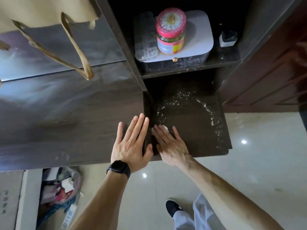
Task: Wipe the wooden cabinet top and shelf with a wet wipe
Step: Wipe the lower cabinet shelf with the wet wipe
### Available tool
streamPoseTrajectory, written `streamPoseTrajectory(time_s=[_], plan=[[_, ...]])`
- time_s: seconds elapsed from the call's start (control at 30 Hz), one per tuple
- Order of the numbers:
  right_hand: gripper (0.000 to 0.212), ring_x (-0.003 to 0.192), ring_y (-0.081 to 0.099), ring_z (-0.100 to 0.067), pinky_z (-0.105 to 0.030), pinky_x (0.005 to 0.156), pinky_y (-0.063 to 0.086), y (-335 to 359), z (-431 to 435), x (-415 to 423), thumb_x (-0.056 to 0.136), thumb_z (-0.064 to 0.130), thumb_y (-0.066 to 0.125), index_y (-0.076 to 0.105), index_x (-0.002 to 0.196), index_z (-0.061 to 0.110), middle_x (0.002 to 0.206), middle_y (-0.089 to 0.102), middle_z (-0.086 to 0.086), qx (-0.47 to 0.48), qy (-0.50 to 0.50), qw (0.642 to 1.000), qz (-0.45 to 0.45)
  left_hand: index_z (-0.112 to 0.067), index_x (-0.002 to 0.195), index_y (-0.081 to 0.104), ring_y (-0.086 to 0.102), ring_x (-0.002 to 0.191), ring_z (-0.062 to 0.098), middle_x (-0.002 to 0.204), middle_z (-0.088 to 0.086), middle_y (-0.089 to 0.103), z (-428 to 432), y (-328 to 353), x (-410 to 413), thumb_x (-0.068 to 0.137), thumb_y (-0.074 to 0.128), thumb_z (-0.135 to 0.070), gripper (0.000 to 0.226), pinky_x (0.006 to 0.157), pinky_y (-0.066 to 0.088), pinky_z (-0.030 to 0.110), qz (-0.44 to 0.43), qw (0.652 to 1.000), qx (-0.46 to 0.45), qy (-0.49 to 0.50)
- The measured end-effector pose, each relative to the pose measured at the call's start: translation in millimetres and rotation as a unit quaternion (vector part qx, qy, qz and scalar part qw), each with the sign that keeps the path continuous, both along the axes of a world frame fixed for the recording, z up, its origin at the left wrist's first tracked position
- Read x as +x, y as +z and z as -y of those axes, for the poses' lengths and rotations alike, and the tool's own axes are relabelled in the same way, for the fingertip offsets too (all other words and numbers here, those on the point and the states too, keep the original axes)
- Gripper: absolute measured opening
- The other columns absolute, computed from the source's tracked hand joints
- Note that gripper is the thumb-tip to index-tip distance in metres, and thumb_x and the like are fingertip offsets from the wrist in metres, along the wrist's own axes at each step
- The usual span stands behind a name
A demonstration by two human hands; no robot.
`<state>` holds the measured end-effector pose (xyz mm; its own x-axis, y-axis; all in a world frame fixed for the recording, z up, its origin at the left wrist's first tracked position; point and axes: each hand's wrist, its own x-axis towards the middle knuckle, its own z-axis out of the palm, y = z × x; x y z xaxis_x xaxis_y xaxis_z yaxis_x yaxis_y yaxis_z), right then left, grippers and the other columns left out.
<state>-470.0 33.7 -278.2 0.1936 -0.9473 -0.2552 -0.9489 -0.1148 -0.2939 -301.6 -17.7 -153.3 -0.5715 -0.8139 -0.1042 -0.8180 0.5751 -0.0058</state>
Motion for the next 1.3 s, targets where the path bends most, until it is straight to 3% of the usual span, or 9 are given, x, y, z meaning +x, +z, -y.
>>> streamPoseTrajectory(time_s=[0.1,0.2,0.3,0.43,0.73,0.87,1.0,1.2,1.3], plan=[[0.063,0.147,-0.027,-0.010,-0.049,0.117,-0.020,-1,46,-22,0.099,0.049,0.003,-0.020,0.153,0.026,0.163,-0.022,0.007,0.033,-0.094,0.995,-0.025,-0.015,0.160,0.014,0.003,0.155,0.016,0.168,0.001,0.008,3,-1,0,0.085,0.043,-0.046,0.086,0.124,-0.002,0.048,0.007,1.000,0.012,0.006],[0.066,0.147,-0.027,-0.013,-0.048,0.117,-0.020,2,59,-29,0.097,0.050,-0.001,-0.017,0.154,0.021,0.162,-0.024,0.003,0.052,-0.208,0.976,-0.029,-0.016,0.160,0.012,0.004,0.155,0.017,0.168,0.001,0.006,2,-2,1,0.085,0.043,-0.046,0.087,0.124,-0.001,0.049,0.005,1.000,0.025,0.005],[0.065,0.150,-0.019,-0.015,-0.043,0.120,-0.010,6,37,-10,0.099,0.048,0.004,-0.012,0.155,0.020,0.165,-0.012,-0.001,0.038,-0.135,0.990,-0.007,-0.015,0.160,0.015,0.007,0.155,0.018,0.168,0.002,0.009,4,-2,1,0.083,0.045,-0.047,0.088,0.123,0.006,0.052,-0.003,1.000,0.028,0.001],[0.064,0.148,-0.026,-0.012,-0.045,0.120,-0.013,0,30,3,0.099,0.046,0.005,-0.019,0.154,0.024,0.165,-0.017,0.005,0.056,-0.022,0.998,-0.007,-0.015,0.159,0.021,0.010,0.154,0.017,0.167,0.001,0.013,3,-2,1,0.081,0.049,-0.046,0.088,0.123,0.011,0.053,-0.026,0.999,0.019,0.000],[0.065,0.150,-0.020,-0.016,-0.053,0.119,-0.014,17,69,-40,0.101,0.050,0.009,-0.010,0.156,0.021,0.164,-0.018,0.003,0.090,-0.244,0.965,-0.021,-0.018,0.160,0.017,0.008,0.155,0.016,0.168,-0.002,0.009,3,-2,1,0.081,0.049,-0.047,0.090,0.123,0.013,0.054,-0.031,0.999,0.028,0.005],[0.065,0.152,-0.011,-0.017,-0.046,0.122,-0.004,23,29,-29,0.100,0.049,0.011,-0.004,0.157,0.022,0.166,-0.007,0.001,0.069,-0.151,0.986,-0.017,-0.017,0.159,0.019,0.009,0.154,0.015,0.168,-0.002,0.011,3,-1,1,0.081,0.050,-0.046,0.089,0.122,0.016,0.054,-0.034,0.999,0.028,0.008],[0.063,0.150,-0.020,-0.013,-0.046,0.119,-0.012,15,68,-25,0.101,0.048,0.010,-0.014,0.155,0.026,0.164,-0.017,0.006,0.067,-0.070,0.995,-0.025,-0.018,0.160,0.018,0.010,0.154,0.016,0.168,-0.001,0.012,2,-1,2,0.081,0.049,-0.045,0.089,0.122,0.017,0.055,-0.033,0.999,0.022,0.006],[0.064,0.150,-0.020,-0.015,-0.051,0.118,-0.013,11,146,-51,0.101,0.044,0.012,-0.013,0.155,0.021,0.164,-0.021,0.005,0.086,-0.163,0.981,-0.065,-0.018,0.159,0.020,0.011,0.154,0.016,0.168,-0.001,0.013,3,-5,2,0.079,0.049,-0.045,0.090,0.122,0.017,0.055,-0.039,0.999,0.009,0.006],[0.067,0.150,-0.021,-0.019,-0.051,0.117,-0.015,15,135,-74,0.100,0.049,0.009,-0.015,0.154,0.018,0.163,-0.024,0.001,0.113,-0.284,0.951,-0.048,-0.018,0.159,0.018,0.010,0.154,0.016,0.168,-0.002,0.011,3,-4,2,0.080,0.048,-0.046,0.089,0.122,0.016,0.055,-0.033,0.999,0.013,0.007]])
